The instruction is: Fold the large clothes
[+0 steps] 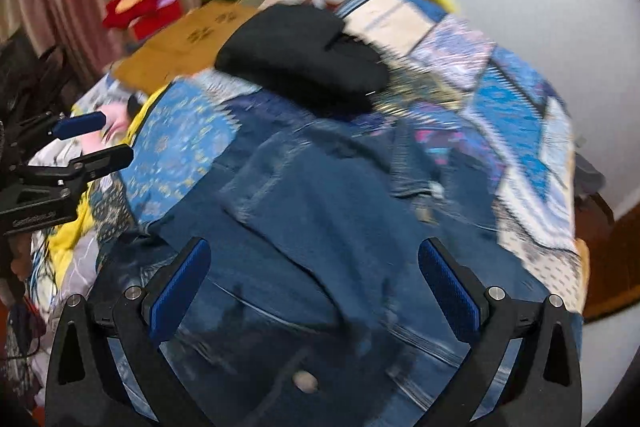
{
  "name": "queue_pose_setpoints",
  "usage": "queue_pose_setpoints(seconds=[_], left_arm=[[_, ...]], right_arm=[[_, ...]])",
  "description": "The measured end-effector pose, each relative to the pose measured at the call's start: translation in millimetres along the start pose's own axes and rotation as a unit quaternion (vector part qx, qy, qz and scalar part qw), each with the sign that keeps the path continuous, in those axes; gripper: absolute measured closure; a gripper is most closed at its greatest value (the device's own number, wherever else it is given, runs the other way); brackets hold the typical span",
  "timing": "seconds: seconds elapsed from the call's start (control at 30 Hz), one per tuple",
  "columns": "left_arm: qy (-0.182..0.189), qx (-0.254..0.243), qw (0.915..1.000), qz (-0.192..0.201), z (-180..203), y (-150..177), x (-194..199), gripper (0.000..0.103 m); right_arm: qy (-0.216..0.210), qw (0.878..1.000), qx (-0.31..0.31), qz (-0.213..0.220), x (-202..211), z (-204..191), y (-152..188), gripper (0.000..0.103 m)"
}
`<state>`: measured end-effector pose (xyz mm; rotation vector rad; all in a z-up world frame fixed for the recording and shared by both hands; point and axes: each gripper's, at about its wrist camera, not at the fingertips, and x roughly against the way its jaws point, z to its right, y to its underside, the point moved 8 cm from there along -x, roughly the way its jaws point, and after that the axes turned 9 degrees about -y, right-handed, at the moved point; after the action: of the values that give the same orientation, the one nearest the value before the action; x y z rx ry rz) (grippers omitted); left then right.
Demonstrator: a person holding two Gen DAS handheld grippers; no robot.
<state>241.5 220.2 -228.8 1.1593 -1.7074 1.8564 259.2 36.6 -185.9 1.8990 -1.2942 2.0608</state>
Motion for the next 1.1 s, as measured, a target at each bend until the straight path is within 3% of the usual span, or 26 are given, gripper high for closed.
queue_pose_setpoints(seconds=[0.37,0.47,0.57,0.63,0.67,0.73,0.77,0.93,1.1], left_arm=[[-0.003,0.015,0.999,-0.042,-17.5,35.3,-25.7,0.032],[-0.006,0.021,0.9984,-0.052,-20.3,40.8,-32.2,0.032],[-0.002,0.028,0.9979,-0.059,-21.5,43.9,-36.1,0.032],[0.002,0.031,0.9977,-0.061,-19.5,44.8,-36.7,0.032],[0.002,0.031,0.9977,-0.061,-19.1,44.9,-36.6,0.032],[0.002,0.029,0.9977,-0.06,-17.2,44.7,-35.4,0.032],[0.002,0.028,0.9978,-0.06,-16.1,44.1,-34.2,0.032],[0.004,0.02,0.9986,-0.049,-8.0,34.1,-27.3,0.032],[0.018,0.016,0.999,-0.038,8.8,20.2,-21.3,0.032]], right_arm=[[-0.02,0.993,0.045,-0.11,-93.2,-33.2,0.2,0.003],[-0.029,0.99,0.038,-0.129,-107.5,-33.7,2.3,0.006],[-0.022,0.99,0.026,-0.138,-118.4,-26.8,5.7,0.02],[-0.007,0.991,0.03,-0.128,-118.4,-22.9,3.3,0.048],[-0.005,0.992,0.031,-0.12,-116.4,-21.3,1.4,0.055],[-0.028,0.994,0.015,-0.107,-109.4,-20.4,-3.2,0.082],[-0.037,0.995,0.007,-0.097,-102.7,-19.6,-5.3,0.087],[-0.037,0.999,-0.018,-0.02,-53.9,-8.3,-21.3,0.089],[-0.044,0.994,-0.074,0.064,14.9,28.3,-35.9,0.09]])
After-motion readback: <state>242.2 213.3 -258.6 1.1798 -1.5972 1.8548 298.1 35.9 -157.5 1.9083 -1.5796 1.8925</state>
